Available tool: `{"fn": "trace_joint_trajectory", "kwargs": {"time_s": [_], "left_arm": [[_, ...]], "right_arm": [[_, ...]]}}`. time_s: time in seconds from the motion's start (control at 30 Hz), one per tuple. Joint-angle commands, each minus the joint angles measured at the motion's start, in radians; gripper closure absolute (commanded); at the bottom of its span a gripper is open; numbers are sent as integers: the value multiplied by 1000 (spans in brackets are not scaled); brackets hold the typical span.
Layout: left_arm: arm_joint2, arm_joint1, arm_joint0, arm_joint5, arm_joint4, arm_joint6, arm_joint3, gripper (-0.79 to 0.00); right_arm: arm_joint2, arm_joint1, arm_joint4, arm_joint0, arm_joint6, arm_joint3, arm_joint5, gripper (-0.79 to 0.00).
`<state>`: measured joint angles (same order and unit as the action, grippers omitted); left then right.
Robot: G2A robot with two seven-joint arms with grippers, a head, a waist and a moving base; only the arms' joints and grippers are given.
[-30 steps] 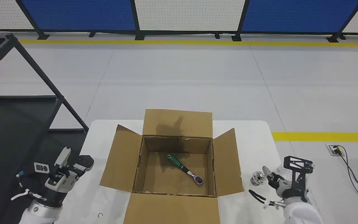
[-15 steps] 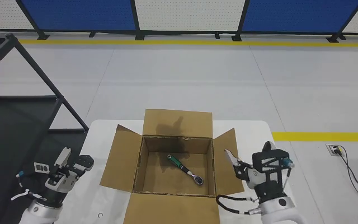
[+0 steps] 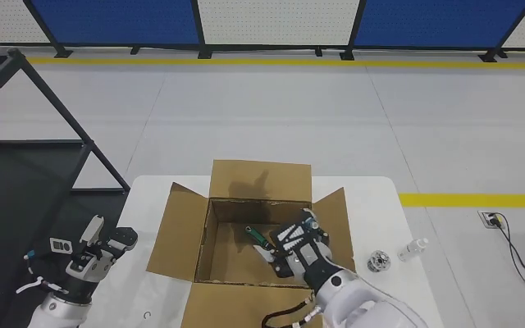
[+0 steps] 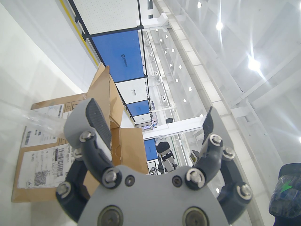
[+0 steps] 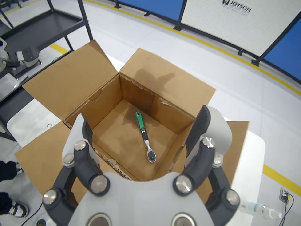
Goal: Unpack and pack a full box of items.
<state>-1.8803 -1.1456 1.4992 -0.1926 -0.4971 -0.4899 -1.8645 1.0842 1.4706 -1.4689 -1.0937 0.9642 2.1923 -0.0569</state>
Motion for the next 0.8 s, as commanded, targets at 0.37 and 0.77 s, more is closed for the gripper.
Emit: {"fn": "trace_joint_trajectory", "kwargs": {"time_s": [0.37, 0.77], "left_arm": [[0, 0, 0, 0, 0, 0, 0, -785], [0, 0, 0, 0, 0, 0, 0, -785]], "right_arm": [[-15, 19, 53, 105, 45, -198, 104, -785], [-44, 22, 79, 119, 28, -265, 50, -785]]}}
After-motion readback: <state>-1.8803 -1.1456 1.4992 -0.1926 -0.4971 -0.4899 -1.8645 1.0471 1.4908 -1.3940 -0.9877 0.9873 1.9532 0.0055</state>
